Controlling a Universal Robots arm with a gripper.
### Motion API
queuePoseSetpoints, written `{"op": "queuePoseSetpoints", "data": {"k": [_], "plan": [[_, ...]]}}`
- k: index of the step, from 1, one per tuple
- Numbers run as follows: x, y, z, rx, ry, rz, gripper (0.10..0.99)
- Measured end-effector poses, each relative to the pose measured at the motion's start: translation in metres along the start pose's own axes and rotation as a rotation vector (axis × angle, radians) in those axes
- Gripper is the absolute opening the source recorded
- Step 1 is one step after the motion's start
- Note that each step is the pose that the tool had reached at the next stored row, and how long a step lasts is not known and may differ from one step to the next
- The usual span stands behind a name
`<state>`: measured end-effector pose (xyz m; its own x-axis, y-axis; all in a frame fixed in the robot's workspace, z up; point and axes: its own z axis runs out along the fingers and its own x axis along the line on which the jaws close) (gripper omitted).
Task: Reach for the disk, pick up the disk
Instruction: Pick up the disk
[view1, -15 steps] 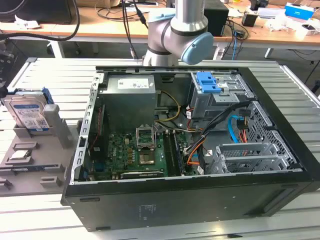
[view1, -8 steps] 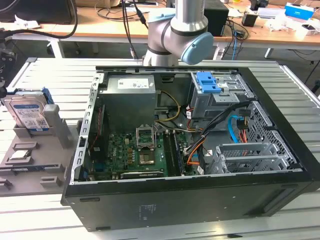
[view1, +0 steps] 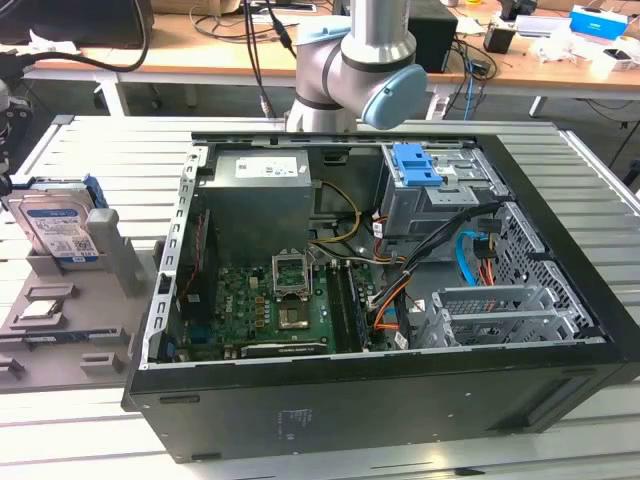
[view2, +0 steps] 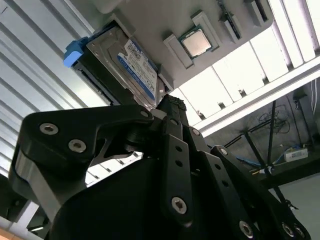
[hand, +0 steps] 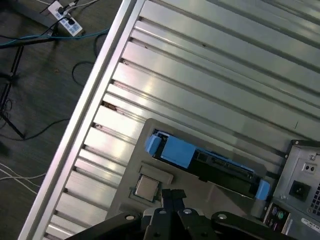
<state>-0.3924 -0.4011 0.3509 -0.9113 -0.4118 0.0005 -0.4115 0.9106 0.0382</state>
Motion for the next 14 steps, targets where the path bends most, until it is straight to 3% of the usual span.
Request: {"op": "queuePoseSetpoints", "data": {"k": [14], "plan": [[0.0000, 0.0000, 0.0000, 0.000, 0.0084, -0.220, 0.106]]}}
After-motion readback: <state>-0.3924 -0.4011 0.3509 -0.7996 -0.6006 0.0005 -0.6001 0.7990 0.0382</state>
